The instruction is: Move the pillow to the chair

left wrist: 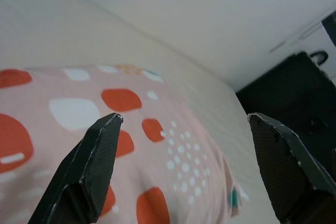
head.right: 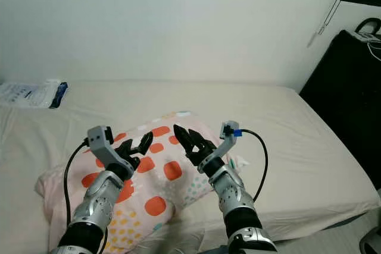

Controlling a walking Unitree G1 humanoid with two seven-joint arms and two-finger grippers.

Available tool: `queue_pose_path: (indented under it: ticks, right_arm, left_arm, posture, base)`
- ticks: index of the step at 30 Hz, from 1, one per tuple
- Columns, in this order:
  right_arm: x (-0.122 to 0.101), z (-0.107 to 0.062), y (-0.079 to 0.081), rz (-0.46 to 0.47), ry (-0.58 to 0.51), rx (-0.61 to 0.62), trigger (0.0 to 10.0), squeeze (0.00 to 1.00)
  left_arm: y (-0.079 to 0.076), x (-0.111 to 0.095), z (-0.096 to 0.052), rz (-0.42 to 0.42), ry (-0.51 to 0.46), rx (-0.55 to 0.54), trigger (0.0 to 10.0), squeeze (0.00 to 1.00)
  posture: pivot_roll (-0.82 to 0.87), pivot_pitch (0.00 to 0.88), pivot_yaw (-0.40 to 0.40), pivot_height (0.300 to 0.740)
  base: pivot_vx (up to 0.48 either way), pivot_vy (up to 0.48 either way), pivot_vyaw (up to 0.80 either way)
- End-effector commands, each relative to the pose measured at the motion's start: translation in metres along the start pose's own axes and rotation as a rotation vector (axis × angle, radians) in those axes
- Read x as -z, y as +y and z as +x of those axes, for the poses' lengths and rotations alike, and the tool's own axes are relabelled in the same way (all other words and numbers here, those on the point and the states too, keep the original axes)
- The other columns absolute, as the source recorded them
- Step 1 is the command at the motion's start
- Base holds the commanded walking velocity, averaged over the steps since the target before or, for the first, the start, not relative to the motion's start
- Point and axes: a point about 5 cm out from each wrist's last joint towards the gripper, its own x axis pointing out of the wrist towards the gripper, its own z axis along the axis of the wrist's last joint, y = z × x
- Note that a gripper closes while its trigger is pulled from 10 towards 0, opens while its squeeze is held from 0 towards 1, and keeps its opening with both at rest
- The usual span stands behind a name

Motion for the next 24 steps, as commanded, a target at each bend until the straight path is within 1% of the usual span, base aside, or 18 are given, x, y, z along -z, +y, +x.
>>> queue_pose_path:
  ticks: [1,2,3,4,7,9,10,12,17,23,24]
  right_arm:
    - [-0.001,0.001,-0.002,-0.014,0.007,0.029,10.0,0.00]
    - [-0.003,-0.002,-0.010,0.001,0.011,0.106,10.0,0.00]
    - [-0.003,-0.005,-0.014,0.010,0.012,0.136,10.0,0.00]
    - [-0.004,-0.007,-0.016,0.016,0.012,0.150,10.0,0.00]
    - [-0.005,-0.010,-0.019,-0.006,0.020,0.166,10.0,0.00]
    - [-0.006,-0.012,-0.022,-0.109,0.057,0.207,10.0,0.00]
    - [-0.006,-0.012,-0.022,-0.109,0.057,0.207,10.0,0.00]
    - [-0.006,-0.012,-0.021,-0.176,0.071,0.213,10.0,0.00]
    - [-0.006,-0.012,-0.021,-0.198,0.070,0.217,10.0,0.00]
    - [0.000,-0.011,-0.016,-0.233,0.107,0.181,10.0,0.00]
    - [0.002,-0.011,-0.015,-0.249,0.132,0.173,10.0,0.00]
  left_arm:
    - [-0.004,0.002,0.002,-0.027,-0.002,-0.002,10.0,0.00]
    - [-0.003,0.000,0.001,-0.036,0.007,0.002,10.0,0.00]
    - [-0.003,0.000,0.000,-0.038,0.013,0.005,10.0,0.00]
    - [-0.003,0.000,0.000,-0.038,0.017,0.006,10.0,0.00]
    - [-0.002,0.001,-0.002,-0.038,0.023,0.007,10.0,0.00]
    - [0.001,0.001,-0.004,-0.041,0.026,0.002,10.0,0.00]
    - [0.001,0.001,-0.004,-0.041,0.026,0.002,10.0,0.00]
    - [0.002,0.002,-0.006,-0.039,0.027,-0.003,10.0,0.00]
    - [0.002,0.002,-0.007,-0.038,0.026,-0.004,10.0,0.00]
    - [-0.002,0.001,-0.006,-0.067,0.011,-0.001,10.0,0.00]
    - [-0.005,0.000,-0.006,-0.069,0.012,0.017,10.0,0.00]
  posture:
    - [0.12,0.000,-0.161,0.740]
    - [0.12,0.000,-0.162,0.740]
    - [0.12,0.000,-0.162,0.740]
    - [0.12,0.000,-0.162,0.740]
    - [0.12,0.000,-0.161,0.740]
    - [0.12,0.000,-0.160,0.740]
    - [0.12,0.000,-0.160,0.740]
    - [0.12,0.000,-0.159,0.740]
    - [0.12,0.000,-0.159,0.740]
    - [0.12,0.000,-0.163,0.740]
    - [0.12,0.000,-0.160,0.740]
  base:
    - [0.000,0.000,0.00]
    - [0.000,0.000,0.00]
    - [0.000,0.000,0.00]
    - [0.000,0.000,0.00]
    - [0.000,0.000,0.00]
    - [0.000,0.000,0.00]
    - [0.000,0.000,0.00]
    - [0.000,0.000,0.00]
    - [0.000,0.000,0.00]
    - [0.000,0.000,0.00]
    - [0.000,0.000,0.00]
